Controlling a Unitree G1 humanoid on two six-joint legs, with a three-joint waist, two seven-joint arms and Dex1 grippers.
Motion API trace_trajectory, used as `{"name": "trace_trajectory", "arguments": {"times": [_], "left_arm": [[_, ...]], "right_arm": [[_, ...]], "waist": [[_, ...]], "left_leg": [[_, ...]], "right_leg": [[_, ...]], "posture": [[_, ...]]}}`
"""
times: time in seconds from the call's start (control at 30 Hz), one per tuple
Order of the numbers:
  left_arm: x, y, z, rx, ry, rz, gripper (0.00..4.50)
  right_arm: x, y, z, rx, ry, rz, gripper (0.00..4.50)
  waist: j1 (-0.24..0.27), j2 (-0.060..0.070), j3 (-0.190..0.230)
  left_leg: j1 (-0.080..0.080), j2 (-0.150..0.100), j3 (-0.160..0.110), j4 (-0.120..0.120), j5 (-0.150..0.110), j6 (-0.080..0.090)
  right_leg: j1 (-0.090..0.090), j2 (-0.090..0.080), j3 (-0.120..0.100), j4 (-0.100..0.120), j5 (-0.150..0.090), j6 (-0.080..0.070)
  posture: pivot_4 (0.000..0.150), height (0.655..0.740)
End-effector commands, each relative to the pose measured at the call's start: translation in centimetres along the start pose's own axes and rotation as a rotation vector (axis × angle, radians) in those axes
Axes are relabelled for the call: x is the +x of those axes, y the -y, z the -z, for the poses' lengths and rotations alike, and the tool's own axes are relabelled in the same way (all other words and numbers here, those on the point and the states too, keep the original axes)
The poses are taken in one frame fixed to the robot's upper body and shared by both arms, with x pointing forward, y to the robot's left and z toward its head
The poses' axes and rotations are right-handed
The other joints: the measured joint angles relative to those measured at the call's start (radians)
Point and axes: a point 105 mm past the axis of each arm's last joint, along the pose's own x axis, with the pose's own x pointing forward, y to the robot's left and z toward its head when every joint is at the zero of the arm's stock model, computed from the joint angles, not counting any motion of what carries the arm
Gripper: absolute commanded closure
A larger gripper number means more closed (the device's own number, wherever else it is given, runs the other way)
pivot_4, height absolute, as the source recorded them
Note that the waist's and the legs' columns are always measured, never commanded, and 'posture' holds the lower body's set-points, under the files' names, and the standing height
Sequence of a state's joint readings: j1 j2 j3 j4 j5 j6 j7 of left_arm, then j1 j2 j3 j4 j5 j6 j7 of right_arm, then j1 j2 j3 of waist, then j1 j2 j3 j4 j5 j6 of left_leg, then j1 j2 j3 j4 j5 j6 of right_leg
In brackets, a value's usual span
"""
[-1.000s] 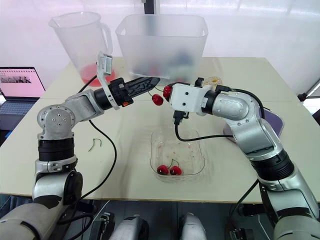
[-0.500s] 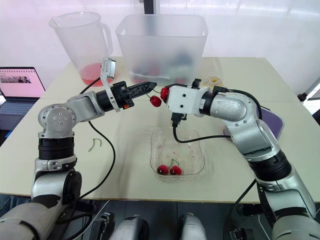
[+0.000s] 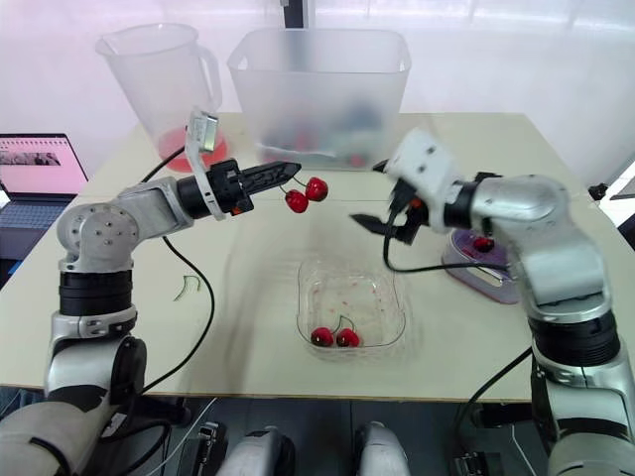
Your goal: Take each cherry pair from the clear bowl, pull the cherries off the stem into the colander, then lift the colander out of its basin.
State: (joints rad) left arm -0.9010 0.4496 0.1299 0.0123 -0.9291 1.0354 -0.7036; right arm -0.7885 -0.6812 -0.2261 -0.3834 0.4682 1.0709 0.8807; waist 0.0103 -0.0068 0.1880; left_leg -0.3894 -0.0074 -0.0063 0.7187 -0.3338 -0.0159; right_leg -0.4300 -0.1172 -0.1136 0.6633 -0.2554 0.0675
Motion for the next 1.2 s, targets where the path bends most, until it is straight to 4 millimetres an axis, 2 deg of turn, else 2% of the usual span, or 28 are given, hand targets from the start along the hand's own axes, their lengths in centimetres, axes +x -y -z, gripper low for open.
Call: {"name": "trace_trajectory", "arguments": {"times": [0.03, 0.2, 0.33, 0.47, 0.57, 0.63, 0.97, 1.07, 1.17, 1.2], "left_arm": [[-0.2, 2.6, -1.1, 0.081, -0.004, 0.126, 4.5], [0.1, 4.2, 0.5, 0.136, -0.082, 0.209, 4.5], [0.2, 4.7, 1.4, 0.127, -0.105, 0.233, 4.5], [0.4, 5.0, 1.3, 0.128, -0.104, 0.233, 4.5], [0.3, 5.0, 1.3, 0.122, -0.098, 0.232, 4.5], [0.3, 5.1, 1.2, 0.118, -0.092, 0.232, 4.5], [0.4, 5.2, 1.2, 0.102, -0.082, 0.233, 4.5], [0.5, 5.2, 1.2, 0.099, -0.081, 0.234, 4.5], [0.5, 5.4, 1.3, 0.095, -0.081, 0.245, 4.5], [0.5, 5.4, 1.3, 0.092, -0.081, 0.248, 4.5]], "right_arm": [[-0.7, -2.4, -1.5, 0.16, 0.054, -0.212, 0.02], [0.5, -4.2, 0.7, 0.236, 0.004, -0.328, 0.02], [1.7, -4.9, 0.5, 0.223, 0.058, -0.348, 0.02], [2.0, -5.6, 0.4, 0.234, 0.073, -0.38, 0.02], [1.8, -6.6, 1.0, 0.269, 0.048, -0.437, 0.88], [1.7, -6.9, 1.2, 0.269, 0.035, -0.45, 1.76], [1.3, -6.9, 1.6, 0.277, 0.016, -0.446, 1.76], [1.2, -6.6, 1.6, 0.274, 0.012, -0.436, 2.51], [1.1, -6.5, 1.8, 0.271, 0.01, -0.43, 3.86], [1.1, -6.6, 1.9, 0.27, 0.008, -0.431, 3.9]], "waist": [[0.0, 0.0, 0.0], [0.003, 0.0, 0.0], [0.001, 0.0, 0.0], [0.002, 0.0, 0.0], [0.002, 0.0, 0.0], [0.002, 0.0, 0.0], [0.002, 0.0, 0.0], [0.001, 0.0, 0.0], [0.002, 0.0, 0.0], [0.002, 0.0, 0.0]], "left_leg": [[0.0, 0.0, 0.0, 0.0, 0.0, 0.0], [0.0, -0.001, 0.0, 0.0, 0.0, 0.0], [0.0, -0.001, 0.001, 0.0, 0.0, 0.0], [0.0, -0.001, 0.0, 0.0, 0.0, 0.0], [0.0, -0.001, 0.0, 0.0, 0.0, 0.0], [0.0, -0.001, 0.0, 0.0, 0.0, 0.0], [0.0, -0.001, 0.0, 0.0, 0.0, 0.0], [0.0, -0.001, 0.0, 0.0, 0.0, 0.0], [0.0, -0.001, 0.0, 0.0, 0.0, 0.001], [0.0, -0.001, 0.0, 0.0, 0.0, 0.001]], "right_leg": [[0.0, 0.0, 0.0, 0.0, 0.0, 0.0], [0.0, 0.0, 0.0, 0.0, 0.0, 0.0], [0.0, 0.0, 0.0, 0.0, 0.0, 0.0], [0.0, 0.0, 0.0, 0.0, 0.0, 0.0], [0.0, 0.0, 0.0, 0.0, 0.0, 0.0], [0.0, 0.0, 0.0, 0.0, 0.0, 0.0], [0.0, 0.0, 0.0, 0.0, 0.0, 0.0], [0.0, 0.0, 0.0, 0.0, 0.0, 0.0], [0.0, 0.0, 0.0, 0.0, 0.0, 0.0], [0.0, 0.0, 0.0, 0.0, 0.0, 0.0]], "posture": [[0.15, 0.6886], [0.15, 0.6886], [0.15, 0.6886], [0.15, 0.6886], [0.15, 0.6886], [0.15, 0.6886], [0.15, 0.6886], [0.15, 0.6886], [0.15, 0.6886], [0.15, 0.6886]]}}
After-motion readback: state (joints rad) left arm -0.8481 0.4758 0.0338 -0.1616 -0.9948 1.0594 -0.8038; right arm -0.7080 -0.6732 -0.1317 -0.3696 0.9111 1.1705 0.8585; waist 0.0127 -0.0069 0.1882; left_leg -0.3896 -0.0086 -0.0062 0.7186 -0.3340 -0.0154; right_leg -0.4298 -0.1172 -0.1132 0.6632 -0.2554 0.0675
